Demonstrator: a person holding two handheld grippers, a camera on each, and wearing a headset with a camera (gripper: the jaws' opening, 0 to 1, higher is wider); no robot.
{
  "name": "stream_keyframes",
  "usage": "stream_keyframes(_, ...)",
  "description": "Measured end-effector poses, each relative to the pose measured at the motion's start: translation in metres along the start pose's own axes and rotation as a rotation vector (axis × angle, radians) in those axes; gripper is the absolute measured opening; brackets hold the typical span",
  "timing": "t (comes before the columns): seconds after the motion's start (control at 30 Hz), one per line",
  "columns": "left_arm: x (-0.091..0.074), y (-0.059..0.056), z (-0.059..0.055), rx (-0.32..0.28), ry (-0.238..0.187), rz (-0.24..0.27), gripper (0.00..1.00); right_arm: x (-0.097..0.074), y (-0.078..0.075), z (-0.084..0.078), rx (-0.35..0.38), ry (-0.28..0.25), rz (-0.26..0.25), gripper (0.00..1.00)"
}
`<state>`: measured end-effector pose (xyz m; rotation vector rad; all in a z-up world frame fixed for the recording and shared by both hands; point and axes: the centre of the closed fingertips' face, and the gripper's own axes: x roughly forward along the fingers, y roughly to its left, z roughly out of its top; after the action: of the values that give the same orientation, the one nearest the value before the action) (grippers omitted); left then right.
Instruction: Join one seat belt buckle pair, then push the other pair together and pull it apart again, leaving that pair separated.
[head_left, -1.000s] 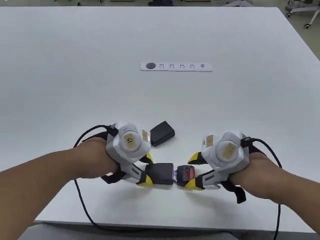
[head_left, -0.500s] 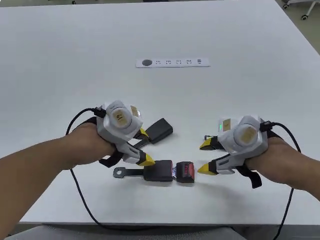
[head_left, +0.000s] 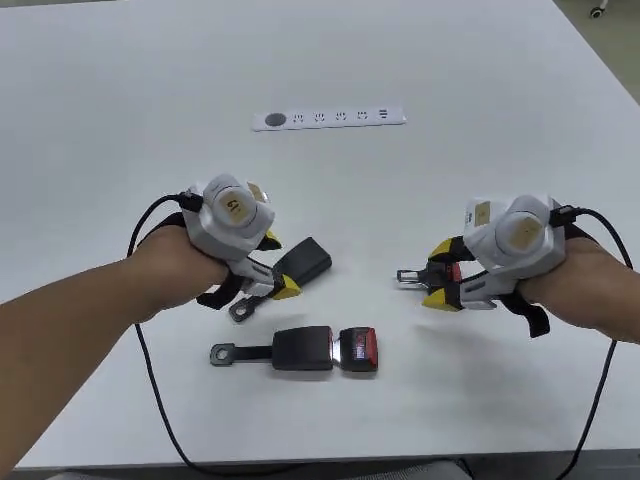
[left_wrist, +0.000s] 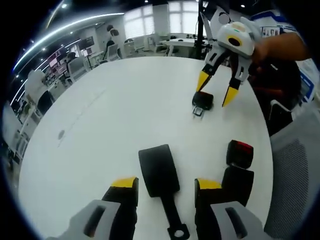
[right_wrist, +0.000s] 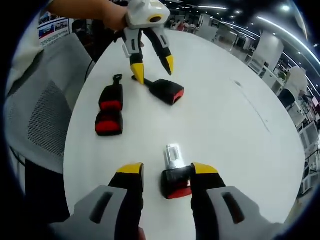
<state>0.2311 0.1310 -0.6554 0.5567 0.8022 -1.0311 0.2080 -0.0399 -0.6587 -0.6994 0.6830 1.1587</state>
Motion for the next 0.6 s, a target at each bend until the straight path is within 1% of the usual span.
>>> stream_keyframes(0.1, 0.006, 0.001, 0.001, -0.006, 0.022, -0.009, 0.46, 0.002, -0.008, -0.005, 0.0, 0.008, -0.003, 0.37)
stream_keyframes(0.13, 0.013, 0.004, -0.002, -0.004, 0.031, -0.014, 0.46, 0.002, -0.009, -0.006, -0.005, 0.013, 0.0, 0.37)
stream_keyframes(0.17, 0.016, 0.004, -0.003, -0.002, 0.039, -0.02, 0.46, 0.001, -0.008, -0.005, -0.009, 0.016, 0.002, 0.37)
stream_keyframes(0.2, 0.019, 0.005, -0.003, -0.002, 0.05, -0.026, 0.46, 0.002, -0.011, -0.007, -0.013, 0.022, 0.003, 0.37)
stream_keyframes(0.27, 0.022, 0.006, -0.003, -0.003, 0.056, -0.036, 0.46, 0.005, -0.014, -0.011, -0.014, 0.029, 0.007, 0.37)
stream_keyframes(0.3, 0.025, 0.007, -0.002, 0.001, 0.06, -0.04, 0.45, 0.01, -0.019, -0.017, -0.005, 0.032, 0.011, 0.37)
stream_keyframes(0.33, 0.027, 0.008, -0.002, 0.004, 0.061, -0.045, 0.45, 0.011, -0.02, -0.02, 0.005, 0.033, 0.014, 0.36)
stream_keyframes(0.4, 0.029, 0.008, -0.001, 0.005, 0.062, -0.051, 0.45, 0.014, -0.02, -0.025, 0.009, 0.04, 0.023, 0.36)
stream_keyframes(0.43, 0.03, 0.008, 0.001, 0.006, 0.059, -0.056, 0.45, 0.01, -0.016, -0.024, 0.01, 0.047, 0.027, 0.36)
stream_keyframes(0.5, 0.032, 0.006, 0.003, 0.011, 0.057, -0.066, 0.45, 0.011, -0.016, -0.028, 0.016, 0.052, 0.034, 0.36)
stream_keyframes(0.53, 0.035, 0.007, 0.002, 0.017, 0.059, -0.074, 0.45, 0.011, -0.016, -0.03, 0.022, 0.052, 0.038, 0.36)
stream_keyframes(0.6, 0.037, 0.002, 0.004, 0.023, 0.066, -0.101, 0.44, 0.011, -0.015, -0.032, 0.025, 0.056, 0.046, 0.35)
